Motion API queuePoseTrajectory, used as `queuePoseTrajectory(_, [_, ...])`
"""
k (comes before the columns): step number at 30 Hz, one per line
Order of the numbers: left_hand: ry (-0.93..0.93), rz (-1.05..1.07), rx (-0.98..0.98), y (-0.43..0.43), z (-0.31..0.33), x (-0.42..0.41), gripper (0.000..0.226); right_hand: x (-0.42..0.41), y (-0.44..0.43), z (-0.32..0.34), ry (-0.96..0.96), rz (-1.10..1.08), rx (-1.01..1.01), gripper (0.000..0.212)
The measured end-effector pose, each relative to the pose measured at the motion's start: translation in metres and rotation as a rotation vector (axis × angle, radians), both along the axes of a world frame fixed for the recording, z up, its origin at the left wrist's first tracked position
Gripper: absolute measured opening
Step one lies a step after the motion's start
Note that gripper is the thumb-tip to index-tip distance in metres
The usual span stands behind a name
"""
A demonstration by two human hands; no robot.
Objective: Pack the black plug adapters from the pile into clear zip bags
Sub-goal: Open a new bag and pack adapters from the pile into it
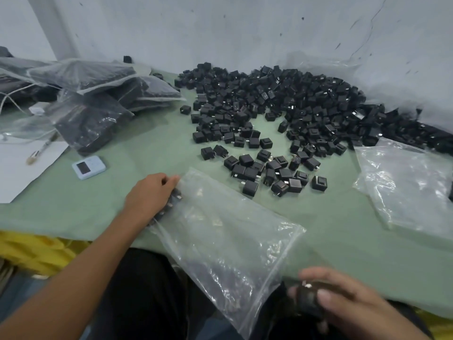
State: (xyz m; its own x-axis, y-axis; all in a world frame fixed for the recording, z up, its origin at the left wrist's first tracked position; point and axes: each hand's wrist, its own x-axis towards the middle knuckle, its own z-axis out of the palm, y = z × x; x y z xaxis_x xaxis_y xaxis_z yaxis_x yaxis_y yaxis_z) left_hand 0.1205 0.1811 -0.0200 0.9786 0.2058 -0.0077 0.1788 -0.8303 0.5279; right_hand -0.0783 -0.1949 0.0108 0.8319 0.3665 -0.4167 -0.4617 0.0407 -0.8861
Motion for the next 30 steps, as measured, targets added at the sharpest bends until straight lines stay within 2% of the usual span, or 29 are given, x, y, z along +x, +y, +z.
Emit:
queuePoseTrajectory(2, [0.010,-0.017,-0.003,0.000,0.002,-0.001,0.048,0.003,0.036,-0.002,0.000,0.053,0.012,0.036])
queuePoseTrajectory(4, [0.016,-0.020,-0.016,0.000,0.003,-0.003,0.048,0.020,0.071,-0.005,0.024,-0.073,0.103,0.031])
queuePoseTrajectory(8, [0.025,-0.014,-0.036,0.001,0.004,-0.002,0.048,0.070,0.115,-0.009,-0.026,-0.171,0.059,0.022])
queuePoseTrajectory(11, [0.021,-0.013,-0.036,0.002,0.001,-0.001,0.048,0.098,0.135,-0.013,0.007,-0.194,0.143,0.033])
queuePoseTrajectory(13, [0.018,-0.012,-0.025,0.002,0.000,0.000,0.048,0.113,0.154,-0.019,-0.072,-0.132,0.004,0.032])
queuePoseTrajectory(15, [0.018,-0.012,-0.019,0.002,-0.001,0.001,0.049,0.126,0.178,-0.022,-0.176,-0.075,-0.144,0.015])
queuePoseTrajectory(17, [0.019,-0.008,-0.025,0.002,-0.002,0.002,0.049,0.138,0.197,-0.026,-0.256,-0.126,-0.182,0.010])
queuePoseTrajectory(20, [0.016,-0.006,-0.042,0.003,-0.004,0.002,0.045,0.150,0.211,-0.030,-0.522,-0.228,-0.464,0.020])
queuePoseTrajectory(21, [0.009,-0.004,-0.054,0.003,-0.005,0.002,0.042,0.151,0.214,-0.031,-0.574,-0.236,-0.504,0.019])
queuePoseTrajectory(25, [-0.018,0.010,-0.077,0.003,-0.007,0.002,0.032,0.160,0.225,-0.030,-0.637,-0.209,-0.468,0.020])
queuePoseTrajectory(27, [-0.030,0.005,-0.071,0.003,-0.008,0.002,0.031,0.166,0.227,-0.032,-0.692,-0.196,-0.582,0.019])
queuePoseTrajectory(30, [-0.029,0.006,-0.059,0.003,-0.010,0.003,0.032,0.166,0.224,-0.036,-0.666,-0.160,-0.671,0.034])
